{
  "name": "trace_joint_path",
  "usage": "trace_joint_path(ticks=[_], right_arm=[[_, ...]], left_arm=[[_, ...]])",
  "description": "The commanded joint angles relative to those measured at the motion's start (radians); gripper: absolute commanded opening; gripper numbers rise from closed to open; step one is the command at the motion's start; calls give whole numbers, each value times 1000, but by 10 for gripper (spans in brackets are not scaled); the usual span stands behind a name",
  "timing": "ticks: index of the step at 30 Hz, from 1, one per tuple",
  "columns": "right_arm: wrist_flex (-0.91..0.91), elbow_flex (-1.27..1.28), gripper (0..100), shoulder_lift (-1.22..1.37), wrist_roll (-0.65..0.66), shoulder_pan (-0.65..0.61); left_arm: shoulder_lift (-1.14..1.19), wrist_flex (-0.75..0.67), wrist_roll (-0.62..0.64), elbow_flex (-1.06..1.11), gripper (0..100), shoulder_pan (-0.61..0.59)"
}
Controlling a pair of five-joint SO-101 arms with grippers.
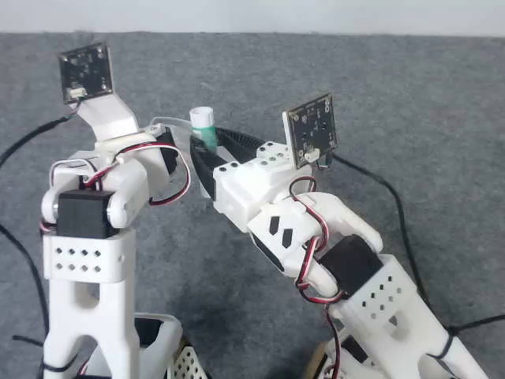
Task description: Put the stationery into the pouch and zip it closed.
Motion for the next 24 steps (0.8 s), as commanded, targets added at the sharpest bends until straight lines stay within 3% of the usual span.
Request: trace_joint_path(ticks=[1, 14, 19, 24], right_arm=[[-147, 35, 6, -42, -9, 12], [-538, 241, 6, -156, -2, 99], [-659, 350, 6, -157, 261, 61], [-671, 430, 6, -157, 465, 7]], left_arm=[[-25, -11, -5, -8, 10, 5], [-25, -11, -5, -8, 10, 3], [-25, -8, -6, -8, 10, 0], [-25, -8, -6, -8, 10, -2]])
